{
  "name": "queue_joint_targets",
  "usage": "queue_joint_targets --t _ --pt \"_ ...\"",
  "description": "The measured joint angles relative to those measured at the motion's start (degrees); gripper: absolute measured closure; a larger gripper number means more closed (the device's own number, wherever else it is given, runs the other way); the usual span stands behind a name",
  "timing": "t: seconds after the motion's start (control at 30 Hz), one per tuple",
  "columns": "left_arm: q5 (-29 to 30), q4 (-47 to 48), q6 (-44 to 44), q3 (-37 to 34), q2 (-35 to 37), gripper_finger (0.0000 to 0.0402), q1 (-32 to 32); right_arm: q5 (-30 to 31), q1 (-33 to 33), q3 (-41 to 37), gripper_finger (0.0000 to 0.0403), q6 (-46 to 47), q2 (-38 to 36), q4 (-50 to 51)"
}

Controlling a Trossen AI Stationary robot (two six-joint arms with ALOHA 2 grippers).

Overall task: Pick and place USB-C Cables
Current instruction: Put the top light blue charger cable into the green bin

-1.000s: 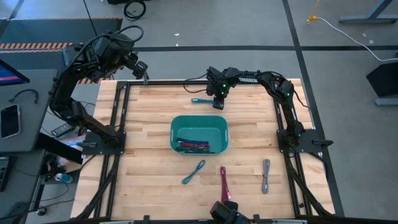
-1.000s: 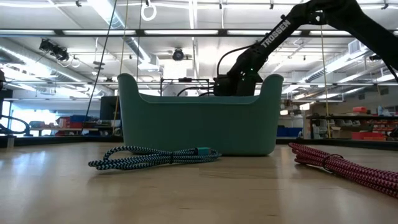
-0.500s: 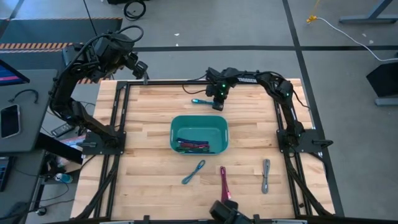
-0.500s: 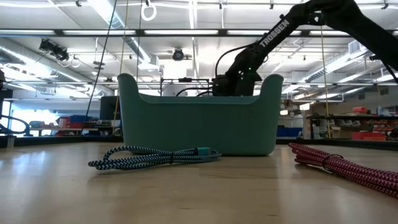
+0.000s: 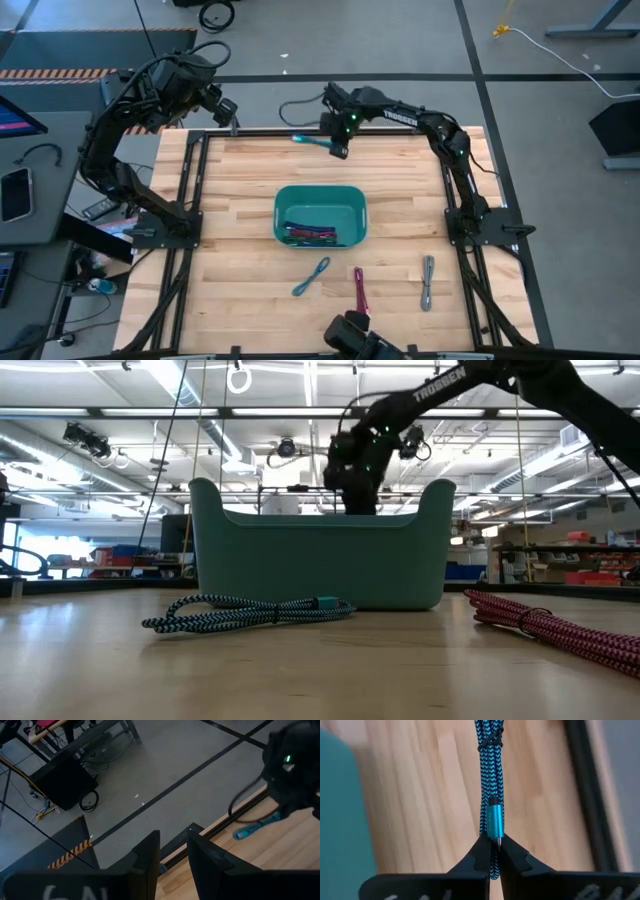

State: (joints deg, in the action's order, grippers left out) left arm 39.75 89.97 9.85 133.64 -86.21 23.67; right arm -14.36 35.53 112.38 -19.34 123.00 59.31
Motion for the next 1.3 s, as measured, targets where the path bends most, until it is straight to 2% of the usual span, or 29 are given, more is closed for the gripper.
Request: queue_joint_targets --t 0.23,0.43,0.93,1.3 --pt "0.00 0.00 -0.07 0.00 0.00 0.0296 0.01 -0.27 0.00 12.05 0.0387 -0.30 -0.10 1.75" --pt "0.00 0.02 -0.15 0.00 0.00 0.0296 -0.01 -0.28 -0.71 22.56 0.0387 -0.29 -0.12 8.94" --pt "-0.03 0.03 -0.13 0.00 0.00 0.0296 -0.01 -0.41 -10.44 21.55 0.0387 2.20 -8.54 15.89" --pt "-0.04 0.03 0.00 0.00 0.00 0.0296 -0.01 -0.25 -22.23 21.57 0.0387 11.63 -9.35 17.92"
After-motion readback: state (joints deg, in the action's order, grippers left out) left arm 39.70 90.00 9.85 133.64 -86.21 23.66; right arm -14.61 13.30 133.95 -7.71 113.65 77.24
